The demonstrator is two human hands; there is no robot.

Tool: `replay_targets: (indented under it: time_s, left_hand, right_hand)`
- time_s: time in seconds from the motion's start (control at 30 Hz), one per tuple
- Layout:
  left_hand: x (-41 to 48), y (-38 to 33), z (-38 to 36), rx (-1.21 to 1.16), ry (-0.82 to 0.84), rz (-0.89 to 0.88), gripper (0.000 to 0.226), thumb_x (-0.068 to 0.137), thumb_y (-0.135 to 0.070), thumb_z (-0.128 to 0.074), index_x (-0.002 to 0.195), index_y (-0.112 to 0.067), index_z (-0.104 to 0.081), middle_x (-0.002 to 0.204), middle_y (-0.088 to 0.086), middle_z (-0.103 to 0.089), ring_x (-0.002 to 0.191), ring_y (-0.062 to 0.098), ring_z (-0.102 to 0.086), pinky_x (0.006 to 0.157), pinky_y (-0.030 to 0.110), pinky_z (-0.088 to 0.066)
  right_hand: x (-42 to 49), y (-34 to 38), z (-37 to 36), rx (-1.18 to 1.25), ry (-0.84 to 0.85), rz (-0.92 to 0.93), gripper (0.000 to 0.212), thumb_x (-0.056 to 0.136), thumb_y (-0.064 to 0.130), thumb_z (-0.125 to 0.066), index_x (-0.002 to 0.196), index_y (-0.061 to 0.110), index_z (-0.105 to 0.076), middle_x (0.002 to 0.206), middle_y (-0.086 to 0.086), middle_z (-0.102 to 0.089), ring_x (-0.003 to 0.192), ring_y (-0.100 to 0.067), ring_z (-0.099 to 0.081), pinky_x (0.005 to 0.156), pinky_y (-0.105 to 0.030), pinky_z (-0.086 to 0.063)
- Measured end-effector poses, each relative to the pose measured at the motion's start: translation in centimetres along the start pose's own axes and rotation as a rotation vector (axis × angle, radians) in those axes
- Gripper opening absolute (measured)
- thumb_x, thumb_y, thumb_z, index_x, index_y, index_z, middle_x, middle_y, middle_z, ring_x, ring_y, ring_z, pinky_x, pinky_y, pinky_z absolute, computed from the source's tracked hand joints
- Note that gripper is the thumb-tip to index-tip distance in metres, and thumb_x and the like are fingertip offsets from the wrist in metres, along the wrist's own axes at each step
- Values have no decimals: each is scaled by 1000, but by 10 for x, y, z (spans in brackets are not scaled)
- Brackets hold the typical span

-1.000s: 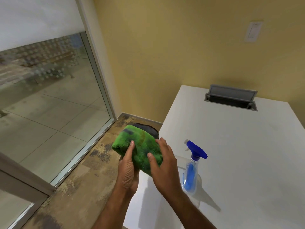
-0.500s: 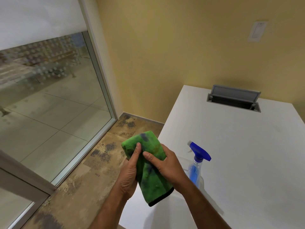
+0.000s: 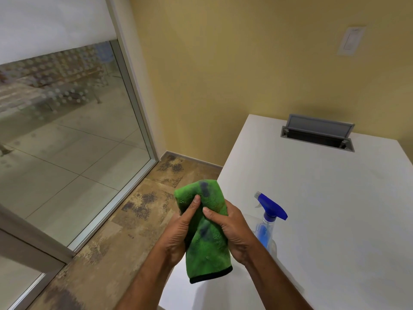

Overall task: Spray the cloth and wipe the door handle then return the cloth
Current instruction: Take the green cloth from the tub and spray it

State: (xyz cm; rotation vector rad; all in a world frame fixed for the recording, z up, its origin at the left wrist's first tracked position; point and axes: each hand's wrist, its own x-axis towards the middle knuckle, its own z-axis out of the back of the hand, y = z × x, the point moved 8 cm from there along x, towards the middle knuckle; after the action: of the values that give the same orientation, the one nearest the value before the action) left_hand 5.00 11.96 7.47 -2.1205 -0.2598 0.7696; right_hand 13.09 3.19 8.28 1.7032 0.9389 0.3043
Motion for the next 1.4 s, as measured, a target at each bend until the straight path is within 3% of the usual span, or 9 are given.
replay_targets:
  time_s: [0.17,0.3,0.4,0.5,0.63,0.83,0.97,1.17,1.4]
  left_hand:
    - [12,12,-2,10,7,45,36,87,-40,-79,114,-17,-82,122,20,-79,111,37,-77,80,42,-66]
    - [22,16,-1,-4,-48,-2,39,83,-41,-83,112,-16,-82,117,19,-81,103,35,-80,74,40,-67]
    - [30,14,3,-2,-120,-67,47,85,-41,-81,122,-13,-75,114,16,-82,101,33,-81,73,41,-67]
    - [35,10,5,-3,-158,-125,51,83,-42,-79,124,-13,-72,111,14,-83,99,32,-81,74,42,-68]
    - [40,12,8,-21,-177,-137,48,92,-44,-72,129,-13,-69,113,12,-83,100,29,-81,77,40,-67]
    - [46,19,13,-79,-160,-89,51,97,-56,-61,130,-18,-71,117,10,-82,102,28,-81,80,43,-67]
    - [50,19,15,-121,-159,-78,54,94,-61,-60,126,-19,-74,116,10,-83,102,28,-81,82,48,-68]
    - [58,10,18,-235,-144,-105,63,89,-59,-65,135,-16,-69,127,14,-78,119,33,-74,113,59,-50]
    - [61,-22,13,-382,-91,-160,60,85,-53,-70,130,-13,-72,128,16,-77,115,31,-76,91,56,-64]
  right_hand:
    - [-2,1,19,-216,-238,126,30,80,32,-83,108,29,-70,96,7,-80,87,-10,-77,67,-21,-61]
    - [-20,-8,44,-322,-529,179,43,78,51,-78,112,32,-60,103,13,-69,95,-6,-69,81,-27,-60]
    - [-57,-17,81,-310,-914,268,32,78,43,-80,92,24,-58,91,4,-68,90,-20,-68,79,-33,-55]
    - [-78,-29,119,-259,-1157,210,49,76,33,-85,105,13,-52,100,-5,-63,92,-30,-61,73,-34,-52]
    - [-45,-20,147,-271,-883,182,71,79,29,-85,139,22,-47,134,-4,-61,127,-22,-55,107,-44,-43]
    - [3,6,141,-185,-354,175,45,69,25,-88,112,25,-75,97,2,-80,93,-12,-74,71,-14,-56]
    - [16,9,131,-194,-286,162,45,67,32,-85,109,19,-76,98,-4,-79,94,-22,-72,66,-17,-58]
    - [17,14,124,-155,-373,172,40,67,37,-82,102,21,-70,95,-9,-71,90,-22,-64,55,-19,-57]
    - [23,41,78,-281,-168,236,31,68,42,-84,96,36,-75,87,-2,-73,78,-6,-69,63,-23,-59]
